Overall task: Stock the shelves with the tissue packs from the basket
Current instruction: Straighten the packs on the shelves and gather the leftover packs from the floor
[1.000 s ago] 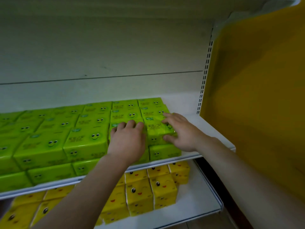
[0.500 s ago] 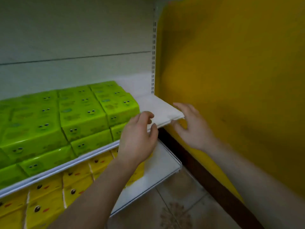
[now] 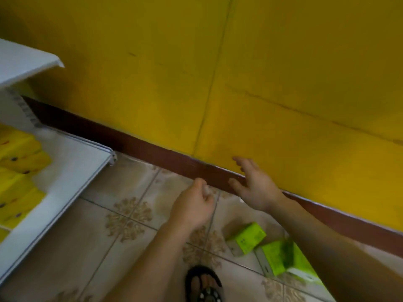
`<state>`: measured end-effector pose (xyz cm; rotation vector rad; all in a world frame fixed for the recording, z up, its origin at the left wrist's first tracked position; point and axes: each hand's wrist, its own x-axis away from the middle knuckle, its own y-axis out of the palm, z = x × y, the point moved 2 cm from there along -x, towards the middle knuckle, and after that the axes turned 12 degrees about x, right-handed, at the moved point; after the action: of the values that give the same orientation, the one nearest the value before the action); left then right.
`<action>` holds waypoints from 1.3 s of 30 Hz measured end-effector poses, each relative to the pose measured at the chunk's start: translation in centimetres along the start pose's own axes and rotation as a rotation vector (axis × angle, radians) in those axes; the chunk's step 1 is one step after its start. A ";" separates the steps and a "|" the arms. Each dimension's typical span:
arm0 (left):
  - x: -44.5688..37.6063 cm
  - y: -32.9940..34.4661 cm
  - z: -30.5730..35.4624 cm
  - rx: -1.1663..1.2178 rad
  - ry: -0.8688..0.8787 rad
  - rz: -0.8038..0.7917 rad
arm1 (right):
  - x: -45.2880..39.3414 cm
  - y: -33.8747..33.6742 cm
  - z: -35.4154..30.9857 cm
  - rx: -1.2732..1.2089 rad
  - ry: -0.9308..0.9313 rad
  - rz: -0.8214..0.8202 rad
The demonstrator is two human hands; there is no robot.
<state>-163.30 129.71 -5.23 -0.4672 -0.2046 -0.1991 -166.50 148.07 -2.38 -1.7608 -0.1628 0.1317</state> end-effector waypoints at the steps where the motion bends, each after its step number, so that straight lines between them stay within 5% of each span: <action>1: -0.1 2.4 -0.7 0.011 -0.046 -0.060 | 1.1 1.3 1.9 0.011 0.056 -0.044; 8: -0.5 15.6 -7.6 0.155 -0.404 -0.410 | 7.2 11.8 11.7 0.177 0.286 -0.471; 13: -2.1 21.0 -11.8 0.370 -0.637 -0.408 | 8.4 17.8 14.3 0.150 0.344 -0.631; 16: -2.1 23.6 -13.2 0.664 -0.853 -0.316 | 8.7 19.9 14.6 -0.026 0.430 -0.550; 19: -1.9 24.7 -13.4 0.939 -0.925 -0.139 | 8.9 20.0 14.8 -0.251 0.619 -0.232; 24: -1.6 22.2 -12.9 1.040 -0.780 0.077 | 9.3 17.7 13.4 -0.492 0.609 0.090; 33: -0.4 8.2 -9.1 1.034 -0.425 0.034 | 5.0 9.3 4.8 -0.862 0.271 0.125; 39: 1.7 -3.8 -4.4 0.952 -0.226 0.274 | 0.2 2.4 -3.8 -0.834 -0.072 0.006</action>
<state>-161.88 124.13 -7.02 0.4348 -0.4209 0.2264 -165.52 144.01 -4.01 -2.5884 -0.2929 0.1416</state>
